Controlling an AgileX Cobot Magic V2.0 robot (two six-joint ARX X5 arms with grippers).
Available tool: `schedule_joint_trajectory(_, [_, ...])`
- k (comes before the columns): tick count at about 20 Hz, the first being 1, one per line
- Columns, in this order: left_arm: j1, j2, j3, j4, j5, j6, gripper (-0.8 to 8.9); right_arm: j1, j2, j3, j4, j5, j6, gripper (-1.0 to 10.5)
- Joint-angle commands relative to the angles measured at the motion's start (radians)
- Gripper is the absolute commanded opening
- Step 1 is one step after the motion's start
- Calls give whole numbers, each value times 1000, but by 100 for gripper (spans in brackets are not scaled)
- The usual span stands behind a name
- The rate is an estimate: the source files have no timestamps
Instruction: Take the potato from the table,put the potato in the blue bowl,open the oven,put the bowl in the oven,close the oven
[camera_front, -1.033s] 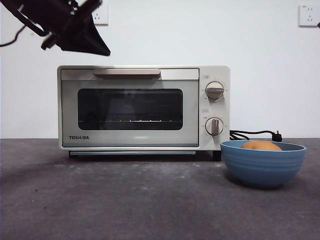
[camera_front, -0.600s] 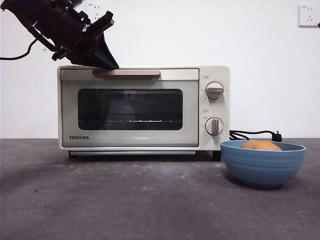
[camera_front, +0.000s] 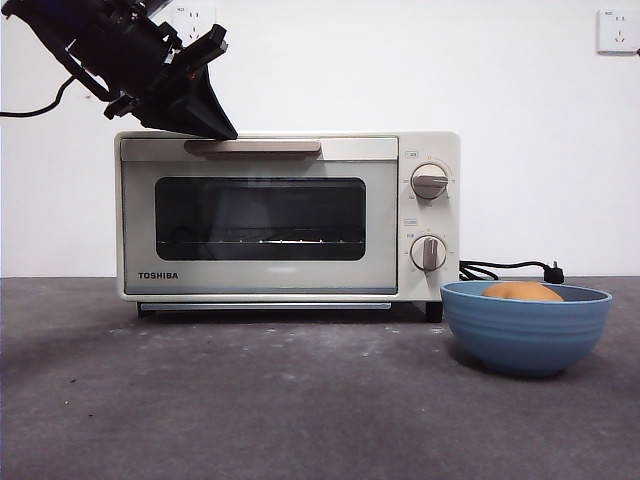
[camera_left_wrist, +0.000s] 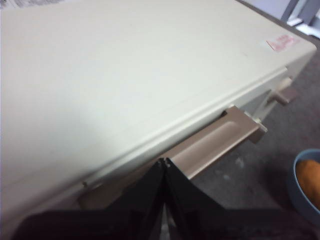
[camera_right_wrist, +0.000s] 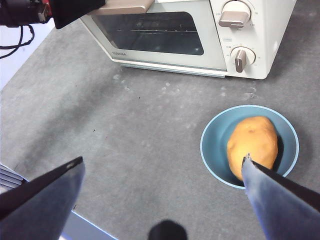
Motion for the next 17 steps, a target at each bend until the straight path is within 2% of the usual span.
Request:
schedule_joint_trajectory(1, [-15,24,-26,-101,-10,44,-8,1,-3,-7,4,3,6,535])
schedule_joint_trajectory(11, [-73,24,-26,-352,15,43,-8,1,-2,-7,6,6,6,533])
schedule_joint_trajectory(14, [-97,22,-26,-468,49,43,-8,1,-2,-6,10,48,6,532])
schedule_joint_trajectory(17, [-113,22,-26,-512,48,42,-8,1,-2,-6,9,59,7,532])
